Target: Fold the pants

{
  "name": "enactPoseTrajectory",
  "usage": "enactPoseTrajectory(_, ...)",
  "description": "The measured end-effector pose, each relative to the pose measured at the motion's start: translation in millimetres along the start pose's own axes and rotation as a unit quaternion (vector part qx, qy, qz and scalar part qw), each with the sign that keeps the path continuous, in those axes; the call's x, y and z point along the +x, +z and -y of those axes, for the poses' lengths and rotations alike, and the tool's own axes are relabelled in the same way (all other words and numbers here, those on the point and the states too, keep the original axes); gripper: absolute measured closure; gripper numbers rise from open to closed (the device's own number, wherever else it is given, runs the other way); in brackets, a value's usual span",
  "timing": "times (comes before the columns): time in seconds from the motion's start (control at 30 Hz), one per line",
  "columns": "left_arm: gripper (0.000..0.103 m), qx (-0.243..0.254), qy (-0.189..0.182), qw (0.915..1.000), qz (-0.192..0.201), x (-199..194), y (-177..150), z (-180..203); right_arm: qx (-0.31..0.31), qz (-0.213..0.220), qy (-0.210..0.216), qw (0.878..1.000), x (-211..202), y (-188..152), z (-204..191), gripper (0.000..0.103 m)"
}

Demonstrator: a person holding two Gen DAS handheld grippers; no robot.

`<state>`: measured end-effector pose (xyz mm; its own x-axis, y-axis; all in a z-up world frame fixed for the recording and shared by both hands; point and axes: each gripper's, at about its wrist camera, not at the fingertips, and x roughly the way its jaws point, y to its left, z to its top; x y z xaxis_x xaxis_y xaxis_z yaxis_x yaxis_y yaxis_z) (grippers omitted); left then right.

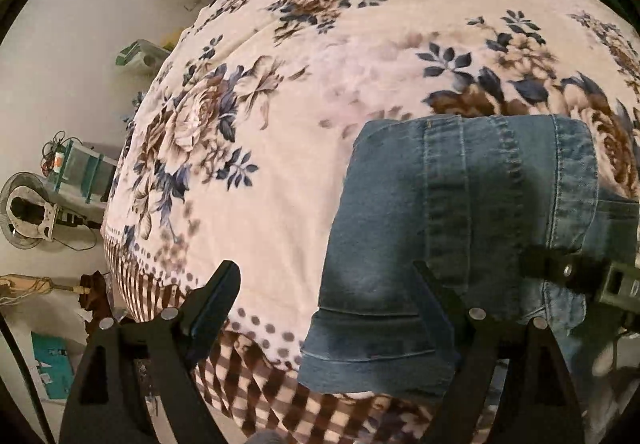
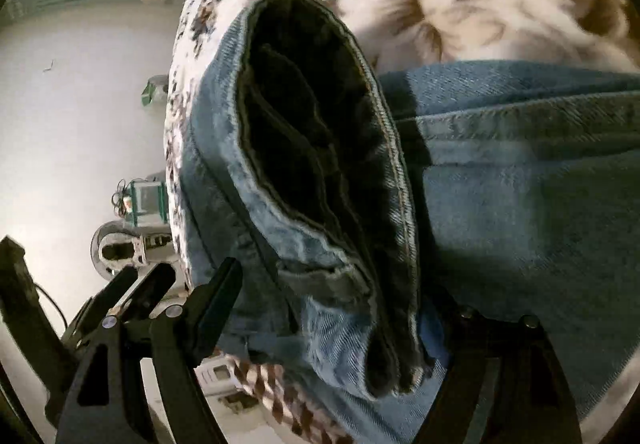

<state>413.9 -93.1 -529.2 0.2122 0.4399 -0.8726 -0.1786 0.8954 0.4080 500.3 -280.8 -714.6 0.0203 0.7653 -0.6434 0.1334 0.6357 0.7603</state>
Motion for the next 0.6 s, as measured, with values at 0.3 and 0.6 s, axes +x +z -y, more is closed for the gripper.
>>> enactPoseTrajectory(0.3, 0.019, 0.008, -0.003, 1.0000, 0.001, -3, -6, -3, -0.003, 0.068, -0.003, 0.998, -57, -20, -14, 0.081)
enactPoseTrajectory(0.6, 0.019, -0.008, -0.047, 0.9987, 0.017, -26, 1, -5, 0.053, 0.159, -0.022, 0.986, -189, -70, 20, 0.081)
